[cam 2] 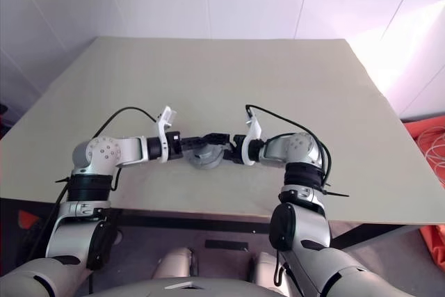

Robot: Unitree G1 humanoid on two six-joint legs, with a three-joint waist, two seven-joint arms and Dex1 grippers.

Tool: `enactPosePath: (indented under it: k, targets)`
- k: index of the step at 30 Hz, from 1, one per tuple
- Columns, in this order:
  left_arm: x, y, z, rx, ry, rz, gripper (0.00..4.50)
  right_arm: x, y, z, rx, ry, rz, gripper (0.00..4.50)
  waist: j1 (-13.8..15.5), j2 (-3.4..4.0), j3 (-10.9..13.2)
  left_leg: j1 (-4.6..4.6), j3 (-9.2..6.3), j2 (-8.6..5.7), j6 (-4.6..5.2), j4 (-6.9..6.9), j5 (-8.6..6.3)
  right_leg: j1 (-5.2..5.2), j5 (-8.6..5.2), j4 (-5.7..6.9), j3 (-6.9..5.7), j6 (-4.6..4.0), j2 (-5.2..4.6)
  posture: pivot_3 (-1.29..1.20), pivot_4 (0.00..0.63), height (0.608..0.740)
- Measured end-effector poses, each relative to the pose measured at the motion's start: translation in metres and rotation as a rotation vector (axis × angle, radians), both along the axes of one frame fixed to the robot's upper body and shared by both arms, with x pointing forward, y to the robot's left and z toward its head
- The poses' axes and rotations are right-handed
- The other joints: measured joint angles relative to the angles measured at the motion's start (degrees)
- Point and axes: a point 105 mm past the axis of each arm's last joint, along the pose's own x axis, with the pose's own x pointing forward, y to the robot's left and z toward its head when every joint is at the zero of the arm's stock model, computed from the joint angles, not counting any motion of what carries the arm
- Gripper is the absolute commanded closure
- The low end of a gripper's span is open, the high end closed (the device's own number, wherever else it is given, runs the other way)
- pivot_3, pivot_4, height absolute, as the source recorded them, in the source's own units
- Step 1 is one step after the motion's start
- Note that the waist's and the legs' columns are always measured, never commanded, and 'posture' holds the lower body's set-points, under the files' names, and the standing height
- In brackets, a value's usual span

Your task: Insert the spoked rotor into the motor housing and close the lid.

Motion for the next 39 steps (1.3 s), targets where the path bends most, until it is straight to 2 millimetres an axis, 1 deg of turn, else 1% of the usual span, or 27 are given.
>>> enactPosePath:
  k: [4,5,6,22,26,30,33,36,39]
  targets:
    - [0.003,0.004,0.003,0.004,-0.019,0.015,4.5,-0.001,0.0,0.0,0.003,0.008,0.007,2.17,0.14,0.0,0.0,-0.01,-0.01,-0.02,0.0,0.02,0.0,0.01,0.0,0.01,0.0,0.0,-0.01,0.0,0.0,0.74]
    - [0.004,0.004,0.005,0.001,-0.024,0.017,4.5,-0.001,0.0,0.0,0.006,0.009,0.004,2.4,0.19,0.0,0.0,-0.01,-0.01,-0.02,0.0,0.03,0.0,0.02,0.01,0.02,0.0,0.0,-0.01,0.0,0.0,0.74]
    - [0.004,0.004,0.005,0.001,-0.026,0.018,4.5,-0.001,-0.001,0.0,0.008,0.008,0.002,2.48,0.23,0.0,0.0,-0.01,-0.01,-0.03,0.0,0.04,0.0,0.03,0.01,0.02,0.0,0.0,-0.02,0.0,0.0,0.74]
    - [0.006,0.005,0.006,-0.001,-0.04,0.027,4.5,0.002,-0.002,0.001,0.025,0.001,-0.021,2.48,0.43,0.0,0.0,-0.04,-0.04,-0.06,0.0,0.06,0.0,0.03,0.02,0.06,0.0,-0.01,-0.03,0.0,0.0,0.74]
    - [0.009,0.006,0.007,-0.038,-0.07,0.063,4.5,0.004,-0.001,0.003,0.028,-0.009,-0.03,2.48,0.47,0.0,0.0,-0.08,-0.05,-0.06,0.0,0.09,0.0,0.02,0.02,0.07,0.0,-0.01,-0.04,0.0,0.0,0.74]
    - [0.019,0.011,0.016,-0.118,-0.119,0.147,4.5,0.011,0.005,0.01,0.052,-0.029,-0.043,2.48,0.39,0.0,0.0,-0.14,-0.06,-0.05,0.0,0.12,0.0,-0.05,0.03,0.12,0.0,-0.02,-0.03,0.0,0.0,0.74]
    - [0.025,0.022,0.025,-0.18,-0.152,0.212,4.5,0.014,0.008,0.016,0.081,-0.042,-0.043,2.48,0.39,-0.01,0.0,-0.15,-0.06,-0.05,0.01,0.11,0.0,-0.06,0.02,0.13,0.0,-0.03,-0.03,0.0,0.0,0.74]
    - [0.028,0.032,0.035,-0.244,-0.177,0.269,4.5,0.018,0.01,0.017,0.087,-0.033,-0.061,2.48,0.49,-0.01,0.0,-0.24,-0.07,-0.07,0.01,0.14,0.0,-0.1,0.03,0.13,0.0,-0.03,-0.04,0.0,0.0,0.74]
    - [0.031,0.04,0.043,-0.31,-0.196,0.313,4.5,0.022,0.007,0.013,0.091,-0.018,-0.1,2.48,0.62,-0.01,0.01,-0.28,-0.08,-0.07,0.01,0.17,0.0,-0.11,0.03,0.14,-0.01,-0.03,-0.05,0.0,0.0,0.74]
